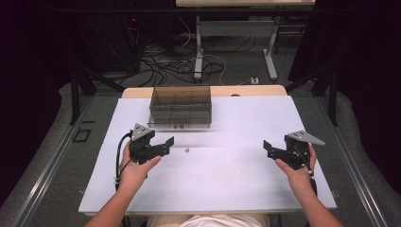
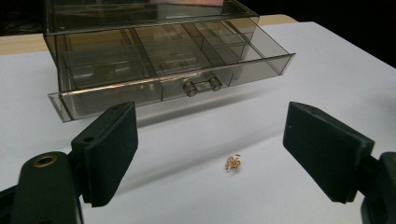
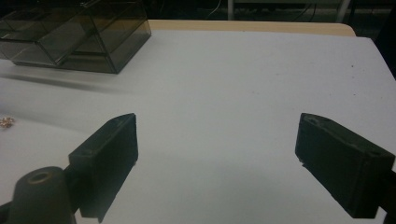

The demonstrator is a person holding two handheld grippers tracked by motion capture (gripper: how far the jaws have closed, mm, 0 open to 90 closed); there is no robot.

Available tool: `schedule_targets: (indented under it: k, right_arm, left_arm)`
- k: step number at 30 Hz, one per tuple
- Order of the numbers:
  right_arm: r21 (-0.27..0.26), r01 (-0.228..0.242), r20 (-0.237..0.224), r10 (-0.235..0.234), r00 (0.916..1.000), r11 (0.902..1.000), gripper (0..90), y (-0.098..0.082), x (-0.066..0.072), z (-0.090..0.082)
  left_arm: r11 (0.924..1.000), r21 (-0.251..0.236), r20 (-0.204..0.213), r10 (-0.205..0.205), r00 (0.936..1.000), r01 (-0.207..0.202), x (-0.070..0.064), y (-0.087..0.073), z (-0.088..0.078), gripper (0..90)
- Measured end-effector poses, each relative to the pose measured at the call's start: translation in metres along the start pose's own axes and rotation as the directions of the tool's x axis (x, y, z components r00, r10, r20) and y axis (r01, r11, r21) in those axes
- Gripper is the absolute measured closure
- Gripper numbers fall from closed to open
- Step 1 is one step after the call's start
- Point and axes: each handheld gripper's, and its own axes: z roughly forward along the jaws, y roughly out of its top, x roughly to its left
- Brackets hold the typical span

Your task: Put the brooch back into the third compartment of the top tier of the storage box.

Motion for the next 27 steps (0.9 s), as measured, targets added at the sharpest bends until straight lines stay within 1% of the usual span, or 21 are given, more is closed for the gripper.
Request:
schedule_targets:
  k: [1, 2, 3, 4, 6, 7, 10, 11, 12, 13, 14, 15, 16, 17, 18, 19, 20, 22, 23, 24, 27]
  right_arm:
    - [-0.006, -0.007, 0.004, 0.007, 1.0000, 1.0000, 13.6, 0.000, 0.000, 0.000]
    - [-0.005, -0.006, 0.006, 0.006, 1.0000, 1.0000, 13.6, 0.000, 0.000, 0.000]
    - [-0.005, -0.006, 0.006, 0.006, 1.0000, 1.0000, 14.1, 0.000, 0.000, 0.000]
    - [-0.001, -0.017, 0.009, 0.017, 0.9998, 0.9999, 14.5, 0.000, 0.000, 0.000]
    - [0.000, -0.018, 0.009, 0.018, 0.9998, 0.9998, 14.5, 0.000, 0.000, 0.000]
    - [0.008, -0.017, 0.007, 0.017, 0.9998, 0.9998, 14.5, 0.000, -0.001, 0.000]
    - [0.010, -0.023, 0.004, 0.023, 0.9997, 0.9997, 14.5, 0.000, 0.000, 0.000]
    - [0.016, -0.013, 0.005, 0.013, 0.9999, 0.9998, 14.6, 0.000, -0.001, -0.001]
    - [0.016, -0.013, 0.005, 0.013, 0.9999, 0.9998, 14.6, 0.000, -0.001, -0.001]
    - [0.004, -0.013, 0.005, 0.013, 0.9999, 0.9999, 14.7, -0.001, -0.002, 0.001]
    - [0.004, -0.013, 0.005, 0.013, 0.9999, 0.9999, 14.7, -0.001, -0.002, 0.001]
    - [0.005, -0.015, 0.004, 0.015, 0.9999, 0.9999, 14.7, -0.001, -0.002, 0.001]
    - [0.005, -0.016, 0.004, 0.016, 0.9999, 0.9999, 14.7, -0.001, -0.002, 0.001]
    - [0.005, -0.016, 0.004, 0.016, 0.9999, 0.9999, 14.7, -0.001, -0.002, 0.001]
    - [0.011, -0.021, 0.001, 0.021, 0.9998, 0.9997, 14.7, -0.001, -0.002, 0.001]
    - [0.011, -0.021, 0.001, 0.021, 0.9998, 0.9997, 14.7, -0.001, -0.002, 0.001]
    - [0.012, -0.020, 0.001, 0.020, 0.9998, 0.9997, 14.7, -0.001, -0.002, 0.001]
    - [0.011, -0.019, 0.002, 0.019, 0.9998, 0.9998, 14.7, -0.001, -0.002, 0.001]
    - [0.011, -0.019, 0.002, 0.019, 0.9998, 0.9998, 14.7, -0.001, -0.002, 0.001]
    - [0.011, -0.020, 0.002, 0.020, 0.9998, 0.9997, 14.7, -0.001, -0.002, 0.001]
    - [0.013, -0.024, -0.001, 0.024, 0.9997, 0.9996, 14.7, -0.001, -0.002, 0.001]
  left_arm:
    - [1.0000, 0.005, 0.008, -0.006, 0.9999, 0.006, 0.000, 0.000, 0.001, 23.6]
    - [0.9999, 0.011, 0.016, -0.009, 0.9998, 0.009, -0.001, 0.000, 0.003, 24.8]
    - [0.9998, 0.017, 0.019, -0.011, 0.9997, 0.011, -0.002, 0.000, 0.004, 24.8]
    - [0.9996, 0.027, 0.020, -0.008, 0.9998, 0.008, -0.002, 0.000, 0.005, 24.8]
    - [0.9996, 0.027, 0.018, -0.004, 0.9998, 0.004, -0.004, 0.000, 0.008, 24.7]
    - [0.9995, 0.033, 0.018, 0.002, 0.9998, -0.003, -0.004, 0.000, 0.010, 24.8]
    - [0.9990, 0.045, 0.022, 0.004, 0.9998, -0.005, -0.007, 0.000, 0.015, 24.8]
    - [0.9990, 0.044, 0.022, 0.001, 0.9998, -0.002, -0.008, 0.000, 0.017, 24.8]
    - [0.9991, 0.042, 0.023, -0.001, 0.9997, 0.000, -0.009, 0.000, 0.018, 24.8]
    - [0.9988, 0.049, 0.024, -0.001, 0.9997, -0.001, -0.009, 0.000, 0.019, 25.6]
    - [0.9987, 0.051, 0.030, -0.011, 0.9995, 0.009, -0.010, 0.000, 0.021, 25.6]
    - [0.9985, 0.054, 0.029, -0.008, 0.9995, 0.006, -0.010, 0.000, 0.023, 25.7]
    - [0.9986, 0.053, 0.031, -0.012, 0.9994, 0.010, -0.011, 0.000, 0.024, 25.8]
    - [0.9980, 0.061, 0.031, -0.015, 0.9994, 0.013, -0.012, 0.000, 0.025, 25.8]
    - [0.9976, 0.064, 0.039, -0.028, 0.9988, 0.026, -0.012, 0.000, 0.027, 26.1]
    - [0.9972, 0.071, 0.039, -0.027, 0.9989, 0.024, -0.013, 0.000, 0.028, 26.1]
    - [0.9969, 0.072, 0.044, -0.034, 0.9985, 0.030, -0.013, 0.000, 0.030, 26.5]
    - [0.9960, 0.083, 0.039, -0.038, 0.9985, 0.034, -0.014, 0.000, 0.032, 26.9]
    - [0.9956, 0.083, 0.045, -0.047, 0.9979, 0.044, -0.015, 0.000, 0.034, 26.9]
    - [0.9951, 0.091, 0.042, -0.042, 0.9982, 0.039, -0.015, 0.001, 0.035, 27.0]
    - [0.9942, 0.082, 0.042, -0.073, 0.9965, 0.069, -0.017, 0.000, 0.040, 27.5]
